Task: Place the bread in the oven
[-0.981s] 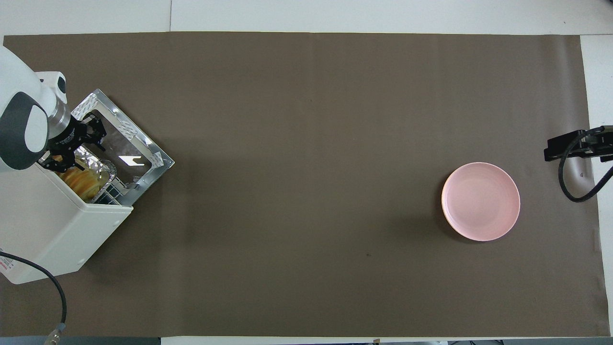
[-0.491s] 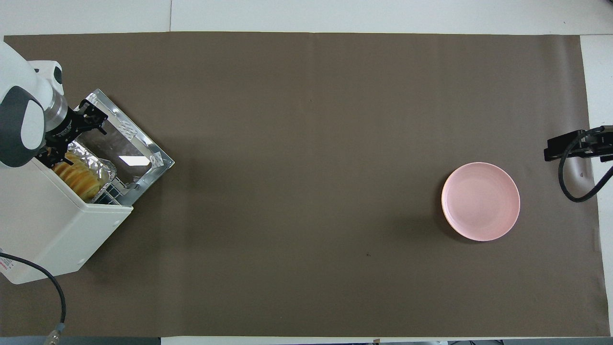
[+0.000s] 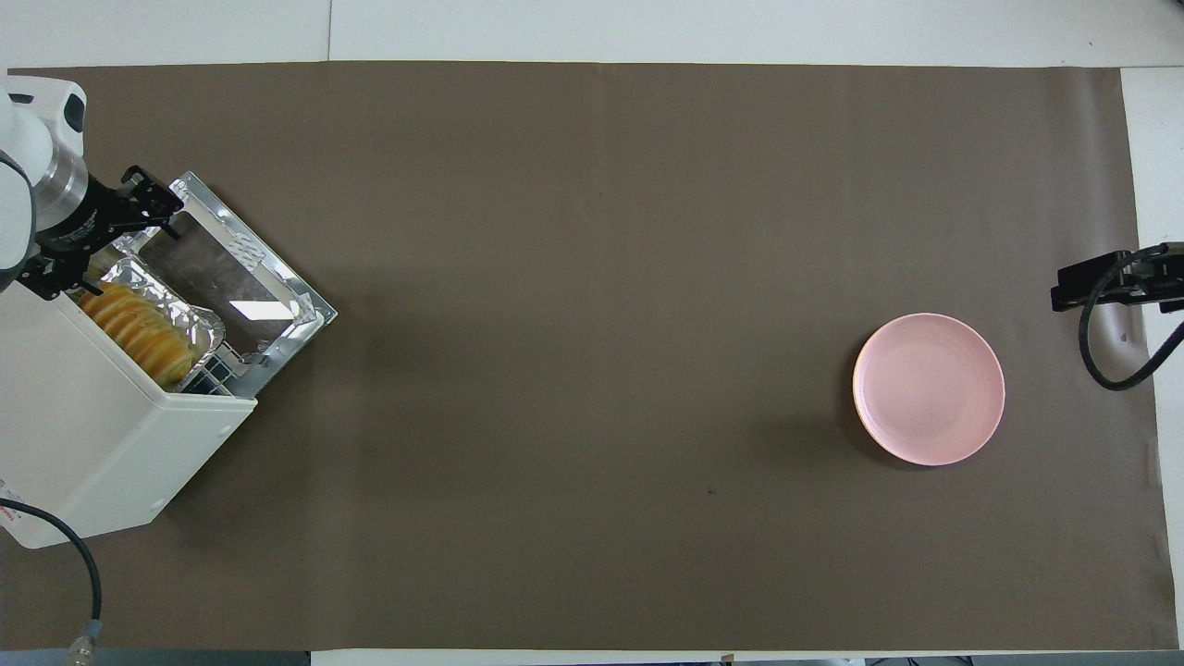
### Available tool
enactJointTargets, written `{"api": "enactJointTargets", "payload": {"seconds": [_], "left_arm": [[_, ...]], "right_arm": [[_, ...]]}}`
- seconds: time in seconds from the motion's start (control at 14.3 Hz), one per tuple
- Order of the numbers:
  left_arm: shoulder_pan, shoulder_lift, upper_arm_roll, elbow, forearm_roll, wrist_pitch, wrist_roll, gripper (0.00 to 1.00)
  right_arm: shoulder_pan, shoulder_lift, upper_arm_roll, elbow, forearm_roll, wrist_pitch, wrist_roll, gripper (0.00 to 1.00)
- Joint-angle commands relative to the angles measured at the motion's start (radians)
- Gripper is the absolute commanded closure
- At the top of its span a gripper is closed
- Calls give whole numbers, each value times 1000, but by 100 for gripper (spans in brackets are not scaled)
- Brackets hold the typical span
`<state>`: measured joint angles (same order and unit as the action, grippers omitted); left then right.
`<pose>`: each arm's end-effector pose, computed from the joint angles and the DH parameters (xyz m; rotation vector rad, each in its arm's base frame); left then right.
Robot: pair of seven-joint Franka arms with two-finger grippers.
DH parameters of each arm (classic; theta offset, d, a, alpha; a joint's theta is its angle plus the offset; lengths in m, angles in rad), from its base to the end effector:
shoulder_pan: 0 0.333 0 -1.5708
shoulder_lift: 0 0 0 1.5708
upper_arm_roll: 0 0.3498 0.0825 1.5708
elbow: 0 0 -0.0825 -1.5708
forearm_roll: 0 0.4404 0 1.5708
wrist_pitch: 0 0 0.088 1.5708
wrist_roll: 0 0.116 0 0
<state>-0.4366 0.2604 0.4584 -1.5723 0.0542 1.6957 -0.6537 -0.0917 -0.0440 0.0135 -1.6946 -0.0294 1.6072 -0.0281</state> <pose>0.6837 -0.0084 0.5059 -2.7881 -0.9529 0.0780 0.5934 -0.0497 0.6136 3.1123 -0.0754 -0.0700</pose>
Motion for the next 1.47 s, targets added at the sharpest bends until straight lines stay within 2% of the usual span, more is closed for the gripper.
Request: {"api": "enactJointTargets", "payload": {"seconds": [0.0,0.42,0.56,0.77,0.98,1.19,1.33,1.4], "left_arm": [[-1,-70,2,8,4,-77,161,0],[6,-185,3,-18,4,-154,414,0],[7,-237,3,-28,4,-227,489,0],[51,-251,-23,-41,4,-220,563,0],[211,-251,-208,-40,4,-222,658,0],[306,-253,-312,-41,4,-208,693,0],[418,-245,-438,-34,4,-209,752,0],[420,-244,-451,-32,4,-206,752,0]], "right_arm": [[-11,-24,9,-22,-3,-9,-21,0],[-11,-24,9,-22,-3,-9,-21,0],[-11,-24,8,-22,-3,-9,-21,0],[-11,-25,9,-22,-3,-9,-21,0],[-11,-25,9,-22,-3,-9,-19,0],[-11,-25,9,-22,-3,-9,-21,0],[-11,-25,9,-22,-3,-9,-21,0],[-11,-24,8,-22,-3,-9,-19,0]]}}
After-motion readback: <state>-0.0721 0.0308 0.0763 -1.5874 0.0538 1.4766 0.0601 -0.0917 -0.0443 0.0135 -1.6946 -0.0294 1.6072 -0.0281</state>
